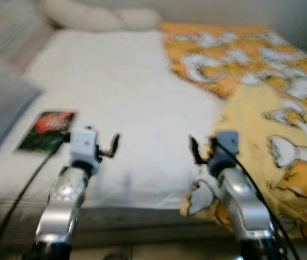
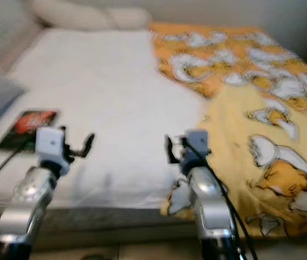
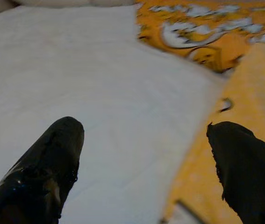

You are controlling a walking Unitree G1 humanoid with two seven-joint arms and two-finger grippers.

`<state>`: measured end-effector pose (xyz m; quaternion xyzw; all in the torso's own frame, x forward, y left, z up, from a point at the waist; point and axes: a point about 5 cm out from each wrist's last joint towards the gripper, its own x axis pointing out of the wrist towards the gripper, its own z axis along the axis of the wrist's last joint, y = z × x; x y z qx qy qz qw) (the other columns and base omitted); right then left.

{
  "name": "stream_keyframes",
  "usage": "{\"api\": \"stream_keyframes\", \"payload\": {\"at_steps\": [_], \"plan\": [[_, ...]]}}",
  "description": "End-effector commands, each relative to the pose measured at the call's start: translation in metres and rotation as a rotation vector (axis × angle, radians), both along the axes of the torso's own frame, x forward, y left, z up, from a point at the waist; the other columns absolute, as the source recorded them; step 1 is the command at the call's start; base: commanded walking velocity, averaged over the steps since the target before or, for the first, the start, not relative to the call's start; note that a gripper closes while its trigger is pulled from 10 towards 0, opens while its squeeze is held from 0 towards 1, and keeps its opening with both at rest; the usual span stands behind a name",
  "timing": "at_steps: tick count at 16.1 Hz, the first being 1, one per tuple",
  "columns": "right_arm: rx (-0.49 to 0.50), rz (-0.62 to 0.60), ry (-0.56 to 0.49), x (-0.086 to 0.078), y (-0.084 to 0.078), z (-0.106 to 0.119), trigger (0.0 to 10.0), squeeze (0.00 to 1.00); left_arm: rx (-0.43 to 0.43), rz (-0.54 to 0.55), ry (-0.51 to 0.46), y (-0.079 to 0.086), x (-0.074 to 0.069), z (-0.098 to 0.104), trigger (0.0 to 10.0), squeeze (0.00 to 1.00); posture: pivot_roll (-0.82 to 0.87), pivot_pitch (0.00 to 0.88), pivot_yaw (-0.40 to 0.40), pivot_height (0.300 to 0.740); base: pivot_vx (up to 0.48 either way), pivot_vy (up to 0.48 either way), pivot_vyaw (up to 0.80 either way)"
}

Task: Clean up the room

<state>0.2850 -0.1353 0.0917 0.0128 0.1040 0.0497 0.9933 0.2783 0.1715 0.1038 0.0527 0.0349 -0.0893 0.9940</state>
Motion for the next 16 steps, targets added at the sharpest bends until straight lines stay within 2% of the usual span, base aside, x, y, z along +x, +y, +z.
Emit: {"api": "stream_keyframes", "payload": {"at_steps": [1, 3, 5, 7, 9, 13, 15, 16], "plan": [[-0.010, -0.048, 0.043, -0.003, -0.013, -0.006, 10.0, 1.00, -0.011, -0.036, -0.007, -0.010, 0.002, 0.002, 10.0, 0.45, -0.03, 0.000, -0.036, 0.740, 0.277, 0.000, -0.77], [-0.008, -0.046, 0.043, -0.002, -0.013, -0.007, 10.0, 1.00, -0.007, -0.041, -0.005, -0.011, 0.002, 0.002, 10.0, 0.45, -0.03, 0.000, -0.035, 0.740, 0.274, 0.000, -0.76], [-0.018, -0.031, 0.051, -0.003, -0.011, -0.008, 10.0, 1.00, 0.010, -0.069, 0.006, -0.011, 0.001, 0.000, 10.0, 0.44, -0.03, 0.000, -0.035, 0.740, 0.000, 0.000, 0.00], [-0.041, 0.011, 0.120, 0.002, -0.009, -0.016, 10.0, 1.00, 0.064, -0.133, 0.022, -0.014, -0.001, -0.002, 10.0, 0.44, -0.03, 0.000, -0.032, 0.740, 0.000, 0.000, 0.00], [-0.019, 0.014, 0.153, 0.016, -0.013, -0.019, 10.0, 1.00, 0.133, -0.228, 0.047, -0.019, -0.005, -0.004, 10.0, 0.44, -0.02, 0.000, -0.033, 0.740, 0.000, 0.000, 0.00], [-0.012, 0.047, 0.217, 0.043, -0.009, -0.024, 10.0, 1.00, 0.149, -0.232, 0.040, -0.013, -0.003, 0.004, 10.0, 0.44, 0.02, 0.000, -0.042, 0.740, 0.000, 0.000, 0.00], [-0.039, 0.072, 0.243, 0.051, -0.007, -0.027, 10.0, 1.00, 0.165, -0.259, 0.047, -0.012, -0.006, 0.006, 10.0, 0.44, 0.05, 0.000, -0.051, 0.740, 0.000, 0.000, 0.00], [-0.086, 0.090, 0.277, 0.060, -0.003, -0.031, 10.0, 1.00, 0.179, -0.318, 0.063, -0.011, -0.014, 0.009, 10.0, 0.44, 0.07, 0.000, -0.055, 0.740, 0.000, 0.000, 0.00]]}}
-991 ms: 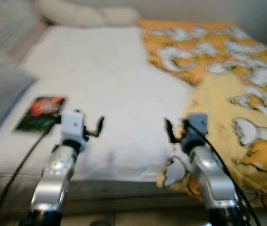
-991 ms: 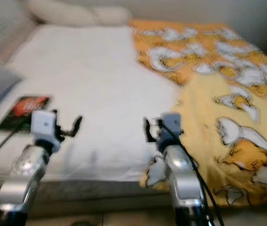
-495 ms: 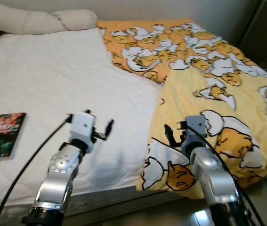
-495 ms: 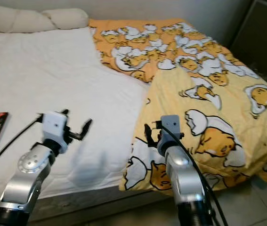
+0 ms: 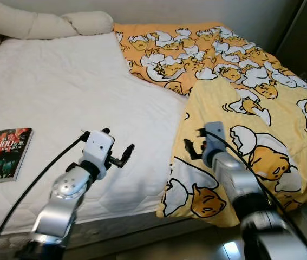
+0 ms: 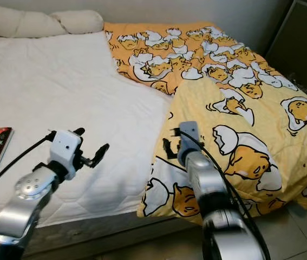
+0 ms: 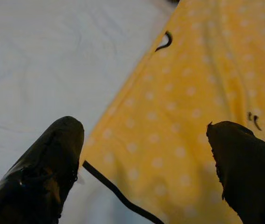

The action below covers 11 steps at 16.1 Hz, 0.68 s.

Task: Clean up the room

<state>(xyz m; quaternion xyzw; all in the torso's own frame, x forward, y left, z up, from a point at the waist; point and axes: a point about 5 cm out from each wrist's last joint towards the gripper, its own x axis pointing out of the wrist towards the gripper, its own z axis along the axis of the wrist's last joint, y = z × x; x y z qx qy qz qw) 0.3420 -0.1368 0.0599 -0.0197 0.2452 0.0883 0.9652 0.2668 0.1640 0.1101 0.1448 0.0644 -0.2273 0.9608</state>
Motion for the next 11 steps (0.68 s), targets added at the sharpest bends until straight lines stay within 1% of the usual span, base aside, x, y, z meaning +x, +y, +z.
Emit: {"api": "stream_keyframes", "payload": {"at_steps": [1, 2, 3, 4, 6, 9, 10, 11], "plan": [[-0.025, 0.004, -0.002, 0.004, -0.001, 0.001, 10.0, 1.00, -0.002, -0.048, 0.011, -0.003, -0.005, 0.004, 10.0, 0.44, 0.08, 0.000, -0.058, 0.740, 0.000, 0.000, 0.00], [-0.033, -0.003, 0.011, 0.008, 0.000, 0.000, 10.0, 0.88, 0.004, -0.069, 0.023, -0.003, -0.008, 0.005, 10.0, 0.44, 0.08, 0.000, -0.059, 0.740, 0.000, 0.000, 0.00], [-0.032, -0.011, 0.026, 0.010, 0.002, -0.001, 10.0, 0.00, 0.020, -0.089, 0.035, -0.001, -0.014, 0.005, 10.0, 0.44, 0.10, 0.000, -0.058, 0.740, 0.000, 0.000, 0.00], [-0.021, -0.006, 0.031, 0.011, 0.003, -0.001, 10.0, 0.00, 0.030, -0.099, 0.041, -0.001, -0.019, 0.006, 10.0, 0.44, 0.11, 0.000, -0.060, 0.740, 0.000, 0.000, 0.00], [-0.037, 0.006, 0.045, 0.013, 0.003, -0.001, 10.0, 0.00, 0.039, -0.106, 0.044, -0.001, -0.030, 0.012, 10.0, 0.44, 0.15, 0.012, -0.073, 0.740, 0.000, 0.000, 0.00], [-0.061, 0.012, 0.063, 0.012, 0.005, -0.003, 10.0, 0.00, 0.051, -0.130, 0.060, 0.001, -0.046, 0.022, 10.0, 0.44, 0.20, 0.081, -0.078, 0.740, 0.000, 0.000, 0.00], [-0.060, 0.012, 0.072, 0.011, 0.006, -0.006, 10.0, 0.00, 0.072, -0.139, 0.072, 0.004, -0.053, 0.025, 10.0, 0.44, 0.21, 0.103, -0.078, 0.740, 0.000, 0.000, 0.00], [-0.058, 0.012, 0.078, 0.010, 0.006, -0.008, 10.0, 0.00, 0.077, -0.138, 0.077, 0.005, -0.056, 0.026, 10.0, 0.44, 0.22, 0.124, -0.078, 0.740, 0.000, 0.000, 0.00]]}}
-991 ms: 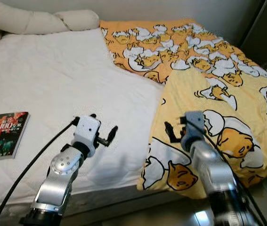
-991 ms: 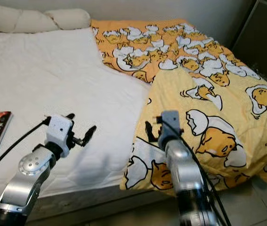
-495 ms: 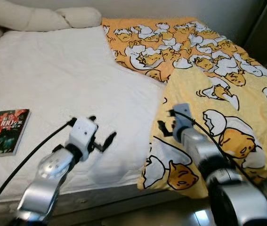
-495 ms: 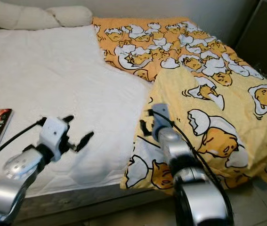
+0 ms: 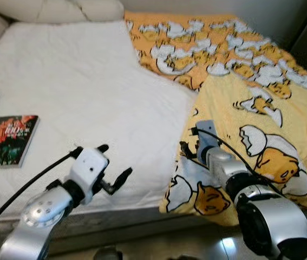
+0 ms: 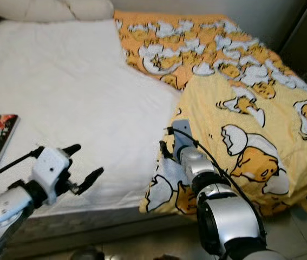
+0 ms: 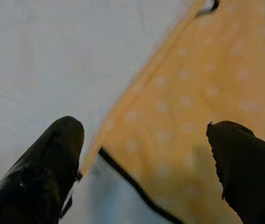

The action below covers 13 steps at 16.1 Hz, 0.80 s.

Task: Clean up the room

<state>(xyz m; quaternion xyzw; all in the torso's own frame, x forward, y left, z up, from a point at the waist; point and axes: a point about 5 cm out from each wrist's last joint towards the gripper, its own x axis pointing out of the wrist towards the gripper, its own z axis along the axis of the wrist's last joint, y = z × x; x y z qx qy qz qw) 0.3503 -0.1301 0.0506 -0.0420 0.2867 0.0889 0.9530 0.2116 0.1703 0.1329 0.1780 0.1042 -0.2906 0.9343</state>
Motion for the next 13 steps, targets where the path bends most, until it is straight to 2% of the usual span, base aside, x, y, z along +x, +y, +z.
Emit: {"api": "stream_keyframes", "payload": {"at_steps": [1, 7, 8, 9, 10, 12, 13], "plan": [[-0.009, 0.004, 0.017, -0.004, 0.000, -0.005, 10.0, 0.00, 0.009, -0.021, 0.005, -0.001, -0.007, 0.007, 10.0, 0.44, 0.25, 0.154, -0.077, 0.740, 0.000, 0.000, 0.00], [0.021, 0.020, 0.056, -0.015, 0.003, -0.020, 10.0, 0.00, 0.045, -0.042, 0.027, -0.001, -0.032, 0.025, 10.0, 0.44, 0.30, 0.216, -0.069, 0.740, 0.000, 0.000, 0.00], [0.004, 0.043, 0.062, -0.018, 0.005, -0.023, 6.7, 0.00, 0.050, -0.042, 0.032, -0.001, -0.035, 0.026, 10.0, 0.44, 0.30, 0.218, -0.070, 0.740, 0.000, 0.000, 0.00], [-0.027, 0.061, 0.066, -0.019, 0.005, -0.025, 2.4, 0.00, 0.054, -0.039, 0.039, -0.001, -0.037, 0.027, 10.0, 0.44, 0.30, 0.222, -0.074, 0.740, 0.000, 0.000, 0.00], [-0.037, 0.060, 0.067, -0.019, 0.004, -0.024, 0.9, 0.00, 0.051, -0.039, 0.045, -0.001, -0.038, 0.028, 10.0, 0.44, 0.30, 0.223, -0.076, 0.740, 0.000, 0.000, 0.00], [-0.103, 0.047, 0.070, -0.018, -0.001, -0.024, 2.5, 0.00, 0.037, -0.057, 0.056, -0.006, -0.040, 0.027, 10.0, 0.44, 0.29, 0.213, -0.085, 0.740, 0.000, 0.000, 0.00], [-0.113, 0.046, 0.070, -0.018, -0.002, -0.024, 2.5, 0.00, 0.035, -0.060, 0.058, -0.007, -0.041, 0.028, 10.0, 0.44, 0.29, 0.209, -0.086, 0.740, 0.000, 0.000, 0.00]]}}
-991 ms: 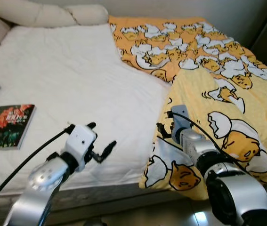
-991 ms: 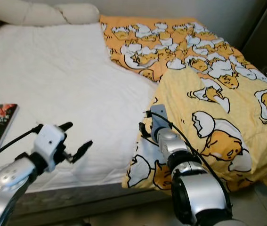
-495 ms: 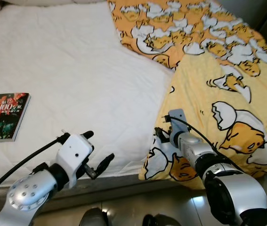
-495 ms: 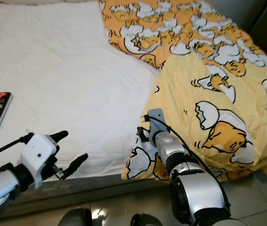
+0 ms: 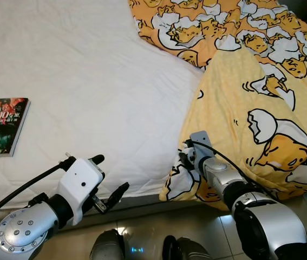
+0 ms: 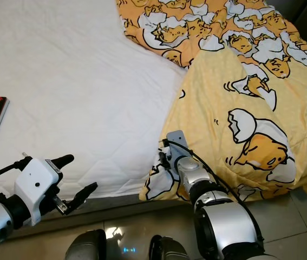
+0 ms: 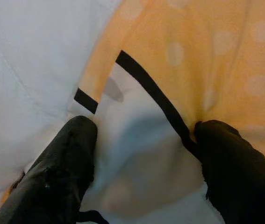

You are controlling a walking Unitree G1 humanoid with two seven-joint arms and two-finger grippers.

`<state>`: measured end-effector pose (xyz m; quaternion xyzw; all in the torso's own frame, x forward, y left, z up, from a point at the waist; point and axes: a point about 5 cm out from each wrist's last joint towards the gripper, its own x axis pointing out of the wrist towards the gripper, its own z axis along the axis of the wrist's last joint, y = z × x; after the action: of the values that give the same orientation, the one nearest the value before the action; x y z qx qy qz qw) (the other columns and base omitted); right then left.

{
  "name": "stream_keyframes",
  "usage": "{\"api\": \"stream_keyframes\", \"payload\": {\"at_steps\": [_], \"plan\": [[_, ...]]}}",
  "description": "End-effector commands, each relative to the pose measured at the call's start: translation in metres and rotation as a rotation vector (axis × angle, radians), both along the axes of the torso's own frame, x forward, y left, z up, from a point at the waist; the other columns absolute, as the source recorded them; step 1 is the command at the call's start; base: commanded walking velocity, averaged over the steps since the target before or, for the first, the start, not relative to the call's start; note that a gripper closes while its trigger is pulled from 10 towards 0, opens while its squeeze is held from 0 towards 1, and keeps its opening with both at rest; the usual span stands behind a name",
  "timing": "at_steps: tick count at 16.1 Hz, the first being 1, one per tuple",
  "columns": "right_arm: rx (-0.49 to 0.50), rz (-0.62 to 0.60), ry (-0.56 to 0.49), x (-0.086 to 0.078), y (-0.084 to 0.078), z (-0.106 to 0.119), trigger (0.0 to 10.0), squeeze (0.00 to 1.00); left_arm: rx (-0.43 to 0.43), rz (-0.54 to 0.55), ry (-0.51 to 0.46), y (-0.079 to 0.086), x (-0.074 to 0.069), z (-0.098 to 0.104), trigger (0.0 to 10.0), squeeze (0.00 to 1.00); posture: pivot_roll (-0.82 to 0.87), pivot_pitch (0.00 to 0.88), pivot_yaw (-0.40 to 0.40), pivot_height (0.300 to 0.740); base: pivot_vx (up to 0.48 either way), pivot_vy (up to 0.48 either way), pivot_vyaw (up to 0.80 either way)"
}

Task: Clean up the room

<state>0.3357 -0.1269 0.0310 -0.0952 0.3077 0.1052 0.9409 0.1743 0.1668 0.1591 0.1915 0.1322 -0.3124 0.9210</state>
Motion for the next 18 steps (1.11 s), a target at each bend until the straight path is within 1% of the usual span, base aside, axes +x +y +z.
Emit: {"api": "stream_keyframes", "payload": {"at_steps": [1, 2, 3, 8, 13, 16, 17, 18], "plan": [[-0.041, -0.006, 0.030, -0.003, -0.007, -0.005, 1.5, 0.00, -0.009, -0.021, 0.008, -0.005, -0.005, 0.002, 10.0, 0.44, 0.30, 0.202, -0.088, 0.740, 0.000, 0.000, 0.00], [-0.050, -0.001, 0.031, -0.003, -0.007, -0.005, 1.5, 0.00, -0.009, -0.021, 0.010, -0.005, -0.005, 0.002, 10.0, 0.44, 0.30, 0.201, -0.089, 0.740, 0.000, 0.000, 0.00], [-0.072, 0.004, 0.039, -0.004, -0.010, -0.006, 0.0, 0.00, -0.009, -0.022, 0.014, -0.006, -0.006, 0.002, 10.0, 0.44, 0.30, 0.205, -0.091, 0.740, 0.000, 0.000, 0.00], [-0.064, -0.022, 0.039, -0.003, -0.017, -0.004, 0.0, 0.00, -0.006, -0.021, 0.024, -0.006, -0.006, 0.000, 10.0, 0.44, 0.29, 0.195, -0.095, 0.740, 0.000, 0.000, 0.00], [-0.034, -0.009, 0.042, -0.003, -0.020, -0.003, 0.0, 0.00, -0.006, -0.031, 0.029, -0.007, -0.003, -0.002, 10.0, 0.44, 0.29, 0.184, -0.086, 0.740, 0.000, 0.000, 0.00], [-0.009, 0.001, 0.040, -0.002, -0.024, -0.003, 0.0, 0.00, -0.001, -0.046, 0.038, -0.007, 0.000, -0.007, 10.0, 0.44, 0.28, 0.163, -0.088, 0.740, 0.000, 0.000, 0.00], [-0.003, 0.015, 0.040, -0.003, -0.025, -0.003, 0.0, 0.00, 0.006, -0.040, 0.036, -0.006, 0.003, -0.010, 10.0, 0.44, 0.27, 0.138, -0.091, 0.740, 0.000, 0.000, 0.00], [-0.001, 0.023, 0.041, -0.003, -0.025, -0.003, 0.0, 0.00, 0.010, -0.036, 0.035, -0.005, 0.004, -0.011, 10.0, 0.44, 0.27, 0.132, -0.091, 0.740, 0.000, 0.000, 0.00]]}}
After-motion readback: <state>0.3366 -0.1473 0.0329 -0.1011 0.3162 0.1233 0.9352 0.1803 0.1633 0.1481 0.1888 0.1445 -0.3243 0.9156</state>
